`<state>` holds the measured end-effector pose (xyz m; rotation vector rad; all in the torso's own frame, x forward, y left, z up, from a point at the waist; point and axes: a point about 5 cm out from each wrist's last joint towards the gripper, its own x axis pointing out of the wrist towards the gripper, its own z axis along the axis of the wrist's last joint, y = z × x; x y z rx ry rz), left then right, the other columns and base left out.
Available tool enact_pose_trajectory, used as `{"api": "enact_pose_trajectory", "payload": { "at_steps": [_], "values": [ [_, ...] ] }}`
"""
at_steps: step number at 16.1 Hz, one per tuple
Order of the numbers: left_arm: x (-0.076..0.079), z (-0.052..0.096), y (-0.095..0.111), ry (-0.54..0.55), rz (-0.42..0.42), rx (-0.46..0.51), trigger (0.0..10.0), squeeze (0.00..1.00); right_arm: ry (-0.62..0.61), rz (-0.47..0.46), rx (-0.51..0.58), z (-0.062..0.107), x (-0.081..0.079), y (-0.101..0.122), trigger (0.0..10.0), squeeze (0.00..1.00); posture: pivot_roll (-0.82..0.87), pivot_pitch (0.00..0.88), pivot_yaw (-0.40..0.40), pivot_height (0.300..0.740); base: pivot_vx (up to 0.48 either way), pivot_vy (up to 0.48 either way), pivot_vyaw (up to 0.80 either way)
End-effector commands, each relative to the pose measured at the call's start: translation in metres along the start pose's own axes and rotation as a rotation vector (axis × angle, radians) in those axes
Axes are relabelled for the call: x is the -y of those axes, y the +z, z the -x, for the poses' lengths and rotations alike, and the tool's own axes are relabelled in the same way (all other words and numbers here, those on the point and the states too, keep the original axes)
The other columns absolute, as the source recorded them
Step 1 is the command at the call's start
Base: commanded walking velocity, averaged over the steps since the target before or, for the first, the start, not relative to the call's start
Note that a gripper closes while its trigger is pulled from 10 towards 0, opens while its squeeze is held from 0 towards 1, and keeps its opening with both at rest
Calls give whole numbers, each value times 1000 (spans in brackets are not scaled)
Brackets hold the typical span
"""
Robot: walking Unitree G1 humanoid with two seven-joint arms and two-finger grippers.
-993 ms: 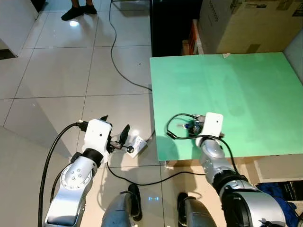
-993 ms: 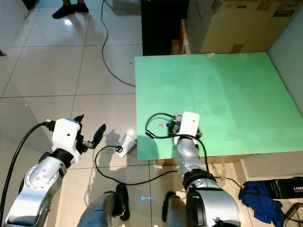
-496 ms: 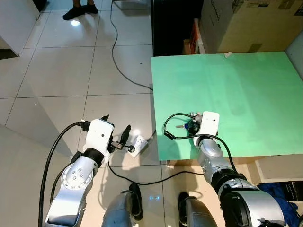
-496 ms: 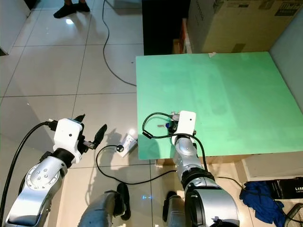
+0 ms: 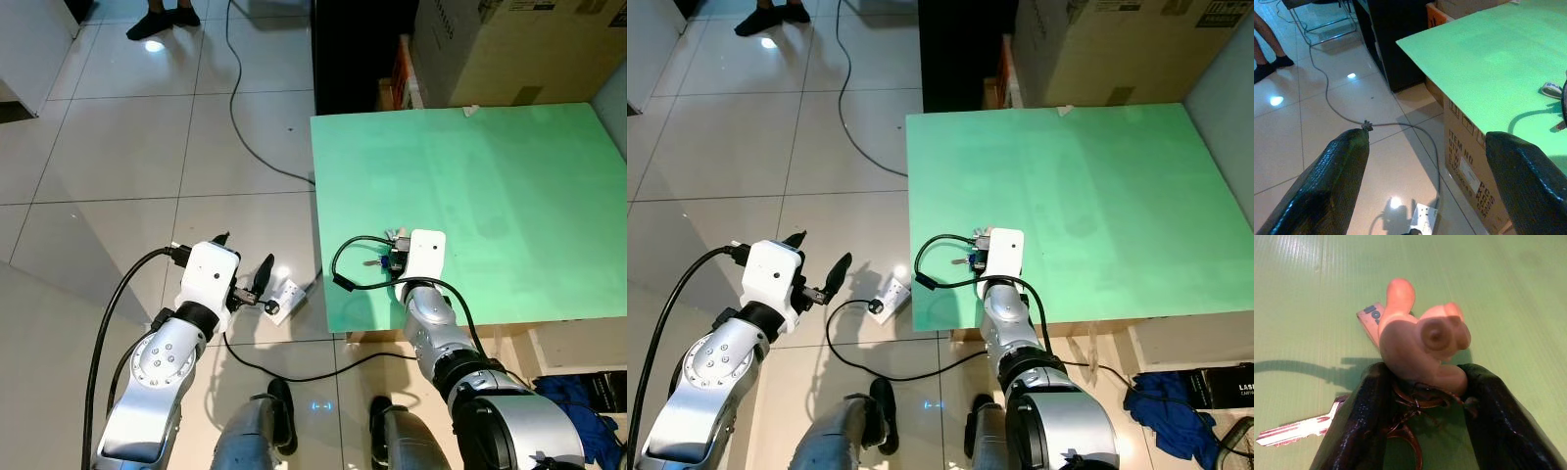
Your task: Hang keys on a hook
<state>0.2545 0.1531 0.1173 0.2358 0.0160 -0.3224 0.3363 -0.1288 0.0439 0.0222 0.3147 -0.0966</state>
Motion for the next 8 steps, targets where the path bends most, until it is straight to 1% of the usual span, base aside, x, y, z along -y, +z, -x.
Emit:
{"api": "enact_pose_trajectory", "payload": {
  "at_steps": [1, 2, 4, 6, 8],
  "values": [
    [3, 2, -6, -14, -1, -24, 10000, 0, -9, 20, -27, 5, 1, -12, 0, 0, 42, 310, 66, 740, 0, 0, 0],
    [3, 2, -6, -15, -1, -23, 10000, 0, -11, 29, -9, 4, 0, -9, 0, 0, 42, 310, 66, 740, 0, 0, 0],
    [3, 1, -6, -18, 1, -22, 10000, 0, 11, 76, 163, 4, -9, 13, 0, 0, 29, 295, 58, 740, 0, 0, 0],
    [4, -2, -7, -21, 5, -17, 10000, 0, 35, 86, 269, 11, -15, 23, 0, 0, 13, 281, 53, 740, 0, 0, 0],
    [5, -5, -6, -24, 10, -12, 10000, 0, 37, 76, 314, 18, -14, 24, 0, 0, -4, 270, 50, 740, 0, 0, 0]
  ]
}}
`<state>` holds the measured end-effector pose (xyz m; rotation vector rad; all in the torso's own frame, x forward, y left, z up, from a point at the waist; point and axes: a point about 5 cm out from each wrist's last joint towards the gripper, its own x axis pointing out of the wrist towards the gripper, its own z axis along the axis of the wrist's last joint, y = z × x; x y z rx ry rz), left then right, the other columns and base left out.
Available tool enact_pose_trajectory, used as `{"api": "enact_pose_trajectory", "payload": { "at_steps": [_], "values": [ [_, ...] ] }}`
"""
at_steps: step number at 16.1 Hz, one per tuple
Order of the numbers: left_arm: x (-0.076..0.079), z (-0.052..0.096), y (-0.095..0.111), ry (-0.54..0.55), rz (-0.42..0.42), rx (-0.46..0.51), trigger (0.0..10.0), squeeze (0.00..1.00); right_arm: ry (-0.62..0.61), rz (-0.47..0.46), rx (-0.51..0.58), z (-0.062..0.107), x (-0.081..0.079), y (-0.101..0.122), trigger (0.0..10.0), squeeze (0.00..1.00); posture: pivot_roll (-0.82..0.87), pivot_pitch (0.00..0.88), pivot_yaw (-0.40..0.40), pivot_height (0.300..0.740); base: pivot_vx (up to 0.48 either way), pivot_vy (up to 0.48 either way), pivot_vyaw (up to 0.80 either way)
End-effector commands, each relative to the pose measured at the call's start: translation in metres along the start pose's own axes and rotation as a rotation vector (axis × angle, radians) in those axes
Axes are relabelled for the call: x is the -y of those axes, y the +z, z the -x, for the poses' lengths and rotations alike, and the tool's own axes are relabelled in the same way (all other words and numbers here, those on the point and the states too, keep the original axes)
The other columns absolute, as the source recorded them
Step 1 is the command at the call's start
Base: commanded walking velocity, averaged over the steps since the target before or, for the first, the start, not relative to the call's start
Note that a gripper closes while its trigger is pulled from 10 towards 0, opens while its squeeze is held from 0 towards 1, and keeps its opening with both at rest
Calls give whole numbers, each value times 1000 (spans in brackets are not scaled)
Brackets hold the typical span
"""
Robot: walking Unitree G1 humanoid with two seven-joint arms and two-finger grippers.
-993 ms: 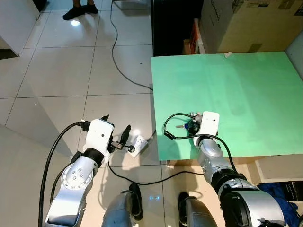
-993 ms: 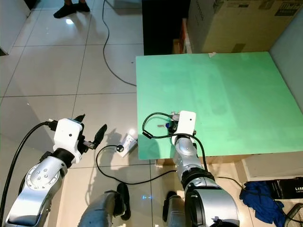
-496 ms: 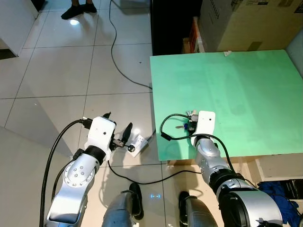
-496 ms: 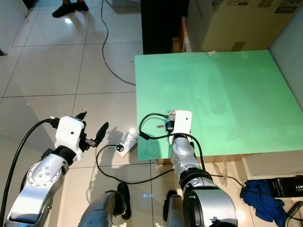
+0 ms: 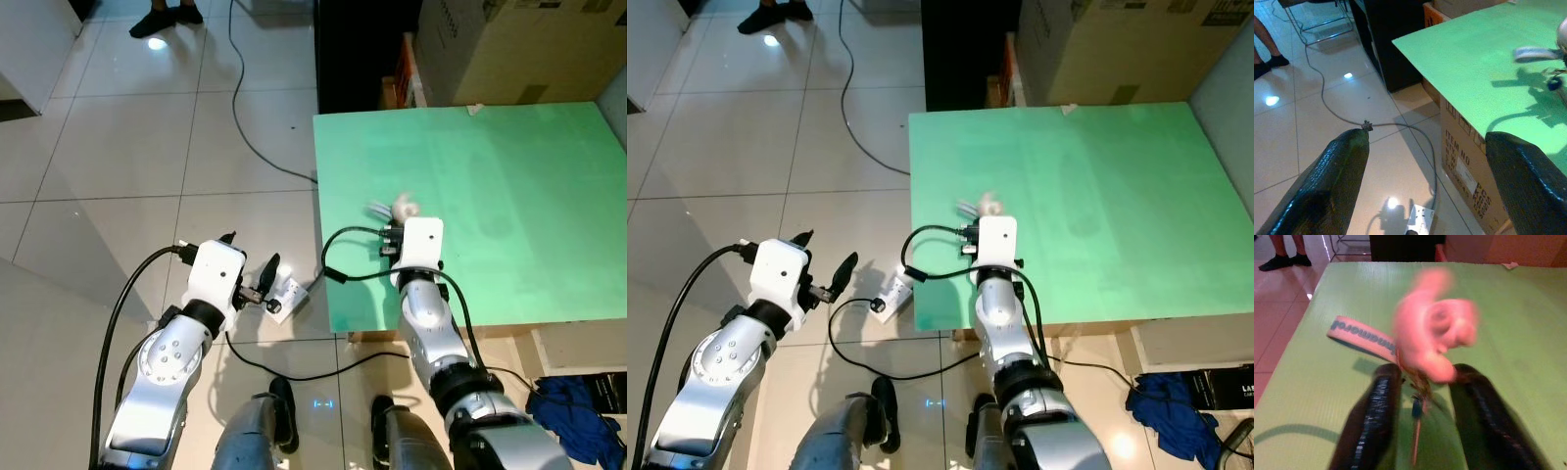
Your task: Hang keys on a hook
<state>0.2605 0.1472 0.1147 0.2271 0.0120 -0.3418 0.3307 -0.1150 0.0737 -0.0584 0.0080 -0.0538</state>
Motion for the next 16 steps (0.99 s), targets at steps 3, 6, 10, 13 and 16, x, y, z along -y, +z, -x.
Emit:
{"api": "enact_pose_trajectory", "payload": {
  "at_steps": [3, 6, 10, 13, 16],
  "values": [
    [4, -4, -6, -17, 9, -11, 10000, 0, 3, 48, 47, 14, 9, -2, 0, 0, -33, 247, 45, 740, 0, 0, 0],
    [6, -6, -6, -21, 12, -3, 10000, 0, -31, 40, 18, 23, 22, -6, 0, 0, -43, 237, 43, 740, 0, 0, 0],
    [6, -11, -8, -6, 36, -6, 10000, 0, -90, 26, -54, 27, 37, -12, 10000, 1000, -66, 232, 50, 740, 0, 0, 0],
    [5, -16, -14, 57, 168, -27, 10000, 0, -102, 65, 56, 24, 50, 11, 10000, 1000, -87, 211, 38, 740, 0, 0, 0],
    [5, -17, -4, 137, 280, 32, 10000, 0, -125, 145, 209, 61, 68, 41, 10000, 1000, -138, 158, 3, 740, 0, 0, 0]
  ]
}}
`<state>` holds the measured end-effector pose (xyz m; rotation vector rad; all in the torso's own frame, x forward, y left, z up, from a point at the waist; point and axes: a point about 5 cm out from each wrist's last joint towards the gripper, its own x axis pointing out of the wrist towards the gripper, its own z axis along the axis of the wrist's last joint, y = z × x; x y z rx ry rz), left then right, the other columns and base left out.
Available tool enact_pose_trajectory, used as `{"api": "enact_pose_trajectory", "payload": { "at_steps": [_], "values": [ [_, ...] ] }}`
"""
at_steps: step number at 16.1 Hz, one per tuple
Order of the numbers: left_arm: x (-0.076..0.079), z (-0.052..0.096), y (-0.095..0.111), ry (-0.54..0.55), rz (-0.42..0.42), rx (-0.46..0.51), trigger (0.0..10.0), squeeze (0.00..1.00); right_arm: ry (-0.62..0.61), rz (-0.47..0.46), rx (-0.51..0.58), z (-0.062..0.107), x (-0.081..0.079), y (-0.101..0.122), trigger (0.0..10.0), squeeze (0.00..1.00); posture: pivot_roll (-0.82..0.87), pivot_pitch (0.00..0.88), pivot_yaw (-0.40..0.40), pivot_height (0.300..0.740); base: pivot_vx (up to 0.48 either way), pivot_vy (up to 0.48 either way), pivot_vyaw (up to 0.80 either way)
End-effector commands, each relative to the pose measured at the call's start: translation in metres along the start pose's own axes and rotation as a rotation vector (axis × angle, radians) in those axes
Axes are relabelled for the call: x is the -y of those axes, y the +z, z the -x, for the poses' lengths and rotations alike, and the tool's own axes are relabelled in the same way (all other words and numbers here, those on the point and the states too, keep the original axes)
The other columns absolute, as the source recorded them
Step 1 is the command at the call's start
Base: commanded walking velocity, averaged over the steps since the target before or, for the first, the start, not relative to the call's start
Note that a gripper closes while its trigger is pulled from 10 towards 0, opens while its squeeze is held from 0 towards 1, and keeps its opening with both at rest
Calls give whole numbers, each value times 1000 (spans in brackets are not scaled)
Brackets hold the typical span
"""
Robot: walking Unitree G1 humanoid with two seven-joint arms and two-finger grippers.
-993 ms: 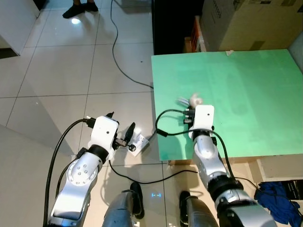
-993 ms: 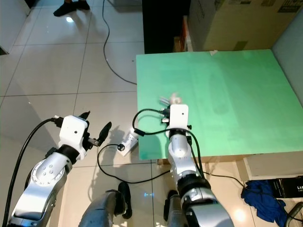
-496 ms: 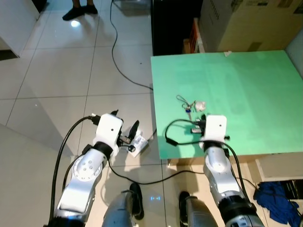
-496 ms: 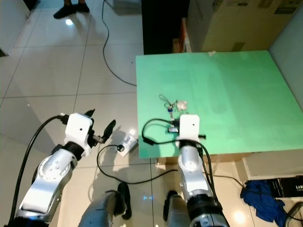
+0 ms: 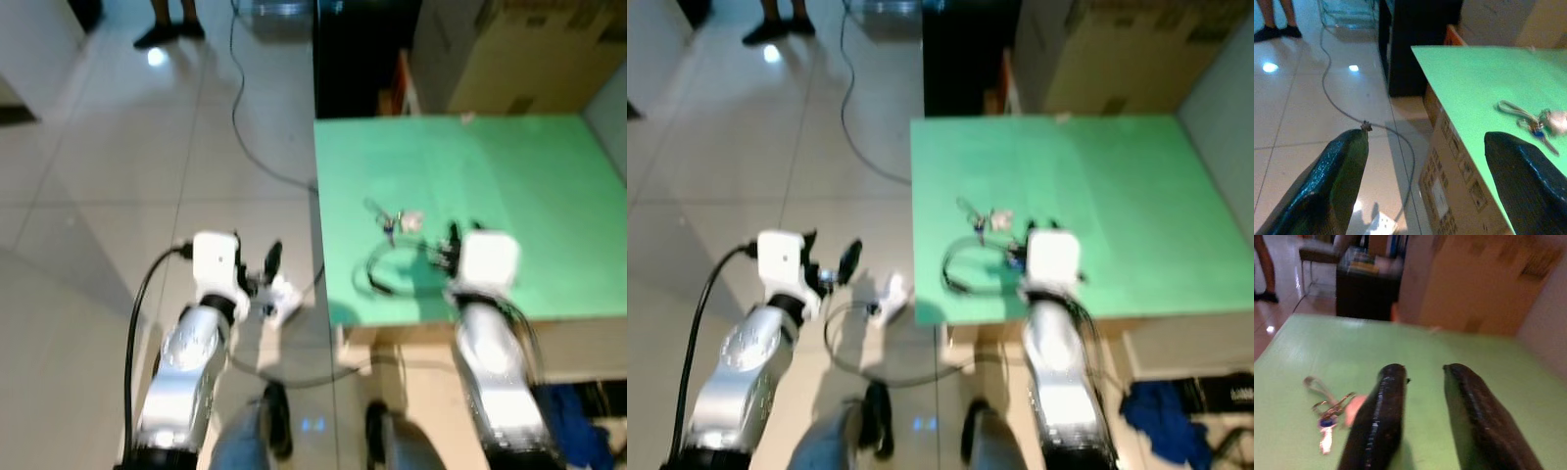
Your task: Hang keys on a hook
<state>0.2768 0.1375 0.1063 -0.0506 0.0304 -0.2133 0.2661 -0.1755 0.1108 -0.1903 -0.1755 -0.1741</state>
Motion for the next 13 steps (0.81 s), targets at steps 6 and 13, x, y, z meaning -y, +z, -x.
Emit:
{"api": "enact_pose_trajectory", "payload": {
  "at_steps": [6, 13],
  "values": [
    [19, -21, 38, -102, 0, 180, 10000, 0, -6, 38, 206, 10, 28, 40, 10000, 1000, -195, 49, 16, 740, 0, 0, 0],
    [-14, -29, 37, 122, -18, 184, 10000, 0, -92, -191, 1, 10, 36, 9, 10000, 1000, -202, 41, 25, 740, 0, 0, 0]
  ]
}}
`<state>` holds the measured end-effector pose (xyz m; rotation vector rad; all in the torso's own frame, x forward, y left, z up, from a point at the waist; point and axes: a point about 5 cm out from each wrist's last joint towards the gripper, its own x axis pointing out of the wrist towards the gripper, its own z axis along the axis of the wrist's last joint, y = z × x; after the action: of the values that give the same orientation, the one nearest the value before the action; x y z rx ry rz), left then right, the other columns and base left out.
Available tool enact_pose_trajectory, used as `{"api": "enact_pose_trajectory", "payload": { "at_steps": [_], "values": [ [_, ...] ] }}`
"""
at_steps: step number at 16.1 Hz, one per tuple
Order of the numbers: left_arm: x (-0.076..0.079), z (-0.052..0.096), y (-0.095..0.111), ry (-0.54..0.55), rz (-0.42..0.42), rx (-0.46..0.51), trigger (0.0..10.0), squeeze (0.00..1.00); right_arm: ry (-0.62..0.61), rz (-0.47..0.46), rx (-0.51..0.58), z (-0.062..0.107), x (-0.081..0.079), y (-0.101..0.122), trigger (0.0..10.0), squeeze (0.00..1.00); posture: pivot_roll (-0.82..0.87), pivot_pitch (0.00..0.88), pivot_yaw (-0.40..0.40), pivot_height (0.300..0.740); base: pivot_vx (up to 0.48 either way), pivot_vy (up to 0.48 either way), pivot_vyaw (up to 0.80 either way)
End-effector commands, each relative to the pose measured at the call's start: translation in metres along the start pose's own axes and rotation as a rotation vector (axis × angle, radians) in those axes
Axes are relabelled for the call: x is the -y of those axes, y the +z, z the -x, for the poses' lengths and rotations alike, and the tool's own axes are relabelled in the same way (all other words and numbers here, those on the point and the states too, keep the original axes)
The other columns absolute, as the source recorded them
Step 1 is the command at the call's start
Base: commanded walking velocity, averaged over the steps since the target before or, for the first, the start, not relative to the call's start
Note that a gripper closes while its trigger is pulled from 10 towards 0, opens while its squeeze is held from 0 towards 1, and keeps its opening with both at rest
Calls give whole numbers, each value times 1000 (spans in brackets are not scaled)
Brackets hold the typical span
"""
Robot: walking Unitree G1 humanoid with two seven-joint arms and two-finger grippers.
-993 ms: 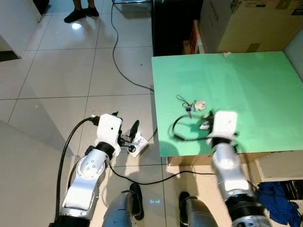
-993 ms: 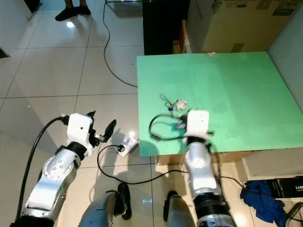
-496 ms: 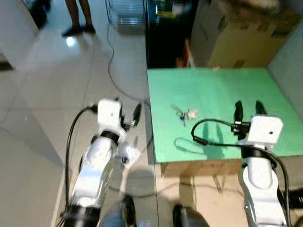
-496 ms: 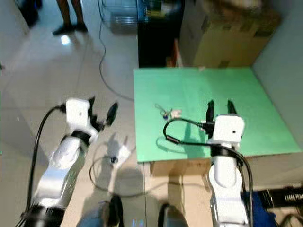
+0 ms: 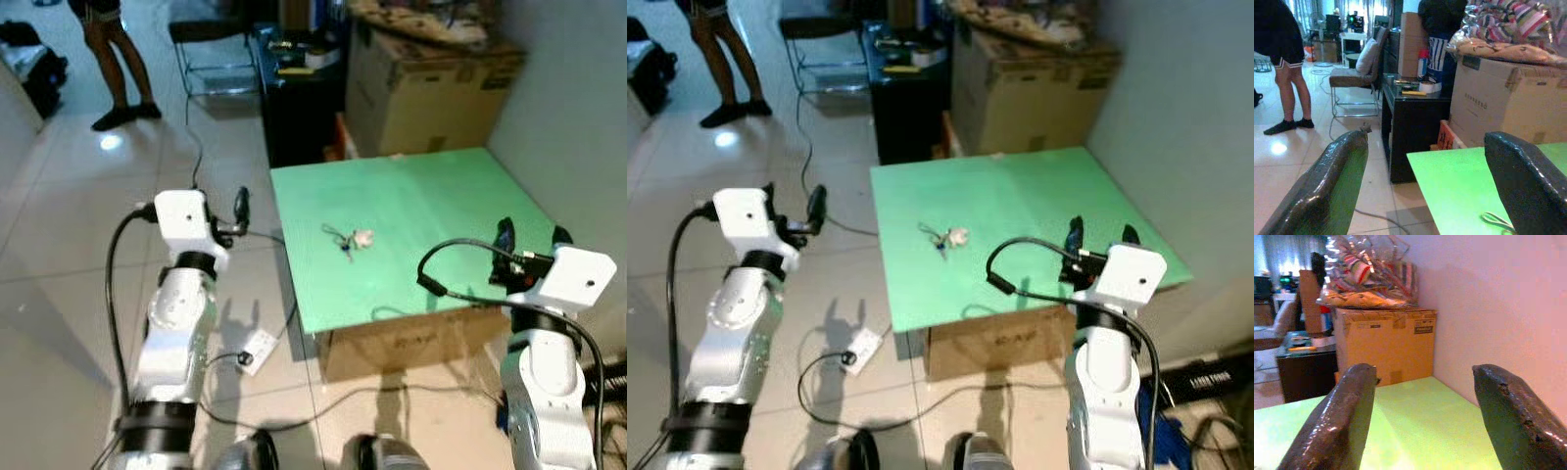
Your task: Hang keys on a hook
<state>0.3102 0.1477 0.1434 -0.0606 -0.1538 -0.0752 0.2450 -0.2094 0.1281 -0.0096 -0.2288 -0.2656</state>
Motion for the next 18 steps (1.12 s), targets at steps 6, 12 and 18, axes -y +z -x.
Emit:
{"api": "enact_pose_trajectory", "payload": {
  "at_steps": [6, 12, 18],
  "values": [
    [14, -1, -2, -64, -7, 2, 10000, 0, 155, 21, -107, -11, -21, -15, 10000, 1000, -195, 42, 23, 740, 465, 0, 0],
    [18, -2, -6, -126, -36, -14, 10000, 0, 106, 56, -144, -15, -19, -23, 10000, 0, -200, 29, 44, 740, 480, 0, 0],
    [14, 57, -7, -338, -22, -95, 10000, 0, 77, 158, -231, 68, 14, -17, 10000, 0, -208, 39, 27, 740, 480, 0, 0]
  ]
}}
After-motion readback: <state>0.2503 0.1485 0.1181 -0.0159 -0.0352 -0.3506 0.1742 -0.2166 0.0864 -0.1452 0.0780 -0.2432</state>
